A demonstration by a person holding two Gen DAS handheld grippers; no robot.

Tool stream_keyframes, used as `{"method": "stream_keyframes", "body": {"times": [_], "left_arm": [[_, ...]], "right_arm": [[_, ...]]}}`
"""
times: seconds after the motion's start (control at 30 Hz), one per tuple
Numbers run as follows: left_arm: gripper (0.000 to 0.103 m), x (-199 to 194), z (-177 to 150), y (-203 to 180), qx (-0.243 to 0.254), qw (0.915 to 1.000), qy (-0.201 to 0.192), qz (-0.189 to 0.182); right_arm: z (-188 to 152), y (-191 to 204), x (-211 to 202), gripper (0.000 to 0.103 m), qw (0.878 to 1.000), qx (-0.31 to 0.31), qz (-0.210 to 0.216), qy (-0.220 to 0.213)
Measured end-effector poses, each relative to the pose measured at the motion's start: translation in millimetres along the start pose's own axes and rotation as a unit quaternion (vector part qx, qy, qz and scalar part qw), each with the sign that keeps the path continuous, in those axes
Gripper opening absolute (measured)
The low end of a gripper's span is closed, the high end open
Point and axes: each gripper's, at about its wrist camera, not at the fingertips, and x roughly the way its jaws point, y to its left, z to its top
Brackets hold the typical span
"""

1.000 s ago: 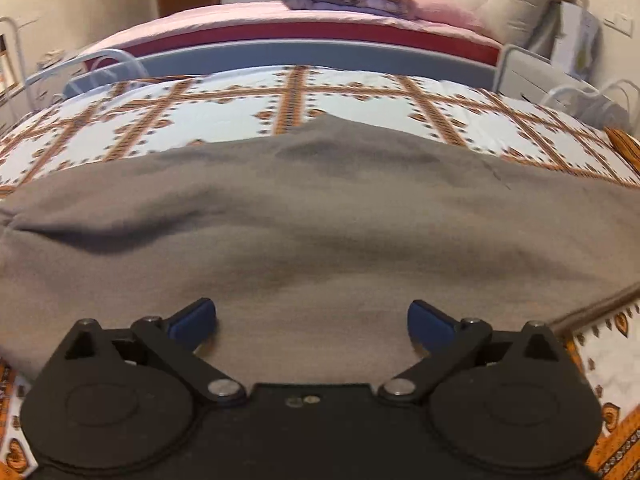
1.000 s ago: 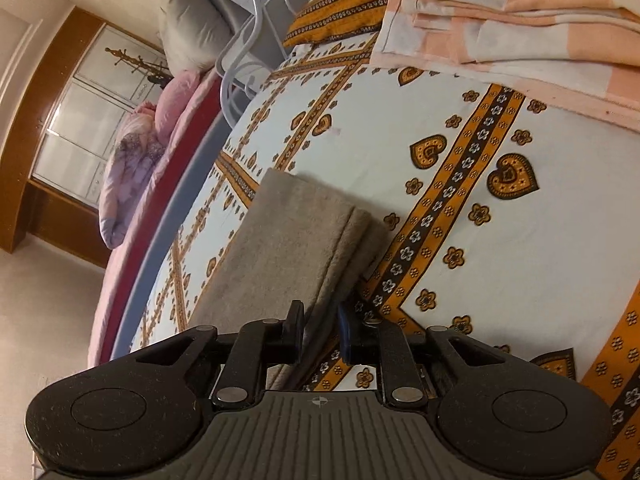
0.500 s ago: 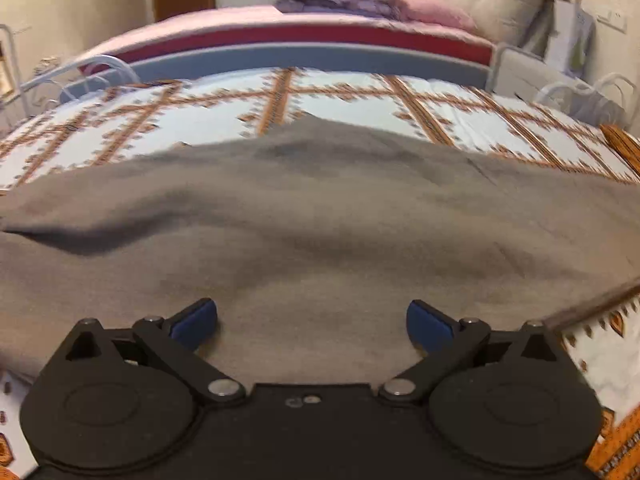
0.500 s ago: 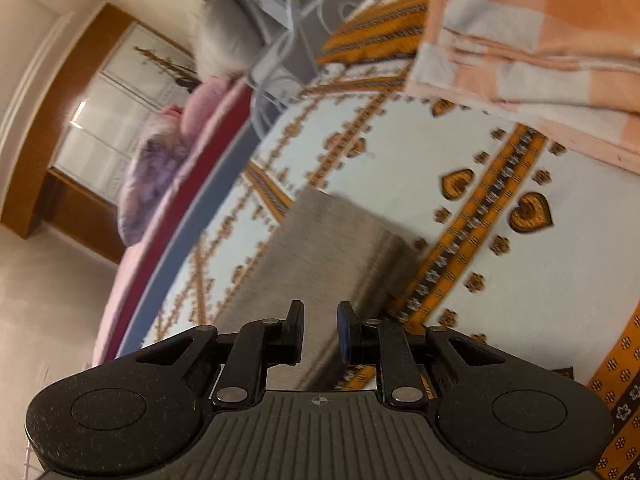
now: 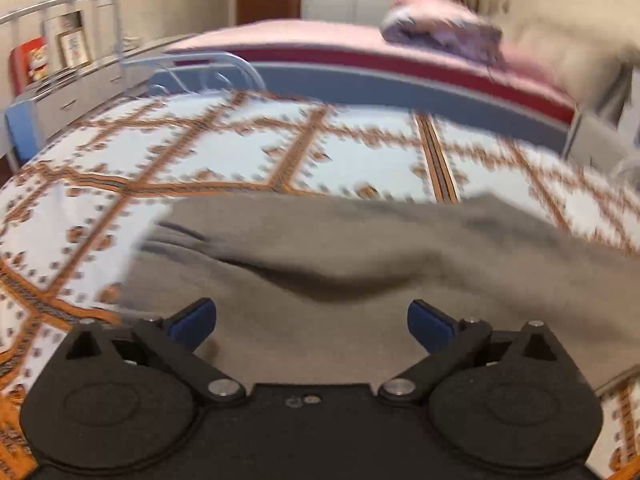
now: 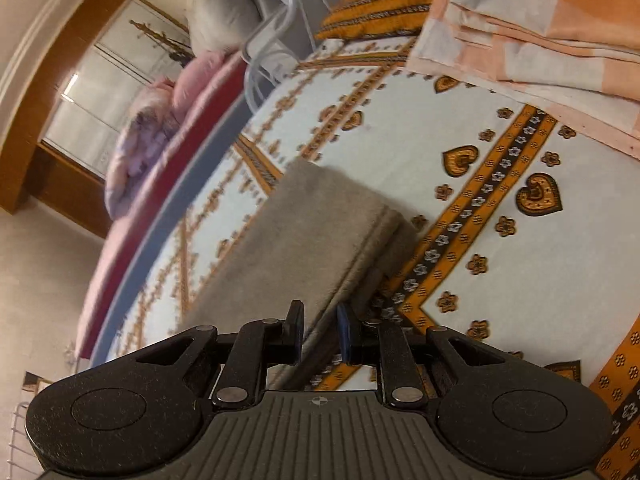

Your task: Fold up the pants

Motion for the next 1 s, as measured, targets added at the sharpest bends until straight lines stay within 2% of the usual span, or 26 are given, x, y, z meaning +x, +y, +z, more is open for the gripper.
{"method": "stream_keyframes", "body": {"times": [0.13,0.2,0.27,0.33,0.37,0.4,0.47,0.57,0.63,0.67,0.73,0.77,0.83,0.93,0.97,1.0], "left_arm": [[0.088,-18,-6,47,-0.049,0.9984,0.002,0.026],[0.073,-16,-7,66,-0.084,0.9960,0.016,0.026],[0.071,-11,-5,78,-0.092,0.9950,0.027,0.029],[0.068,0,-6,84,-0.098,0.9941,0.043,0.019],[0.060,10,-6,84,-0.102,0.9933,0.054,0.011],[0.060,19,-6,87,-0.108,0.9922,0.061,0.011],[0.058,28,-4,90,-0.119,0.9914,0.055,0.006],[0.039,26,0,87,-0.110,0.9935,0.029,0.006],[0.035,17,-1,85,-0.117,0.9931,0.004,0.009],[0.034,17,-1,83,-0.110,0.9938,0.005,0.015],[0.035,32,-4,74,-0.055,0.9965,0.043,0.046],[0.037,35,-4,74,-0.051,0.9965,0.047,0.048],[0.037,29,-1,73,-0.057,0.9965,0.037,0.048],[0.042,15,-1,67,-0.059,0.9961,0.025,0.061],[0.045,9,0,64,-0.054,0.9960,0.016,0.069],[0.059,1,0,60,-0.049,0.9955,0.002,0.081]], "right_arm": [[-1,5,4,0.019,1.000,0.000,-0.003,0.002],[0,7,5,0.019,1.000,0.003,-0.004,-0.002],[1,9,6,0.020,1.000,0.006,-0.004,-0.006],[0,10,7,0.032,1.000,0.009,-0.005,-0.007],[-1,12,7,0.036,1.000,0.010,-0.004,-0.007],[-2,13,8,0.041,1.000,0.010,-0.004,-0.007],[-4,18,9,0.041,1.000,0.003,-0.007,-0.008],[-6,20,11,0.041,1.000,0.001,-0.012,-0.008],[-7,20,11,0.041,1.000,0.004,-0.012,-0.009],[-7,19,11,0.041,1.000,0.004,-0.013,-0.010],[-6,18,11,0.041,1.000,0.004,-0.015,-0.009],[-6,18,12,0.041,1.000,0.004,-0.016,-0.008],[-6,17,13,0.041,1.000,0.005,-0.018,-0.006],[-6,14,11,0.041,1.000,0.009,-0.018,-0.007],[-5,14,10,0.041,1.000,0.008,-0.016,-0.009],[-5,13,8,0.041,1.000,0.007,-0.015,-0.011]]}}
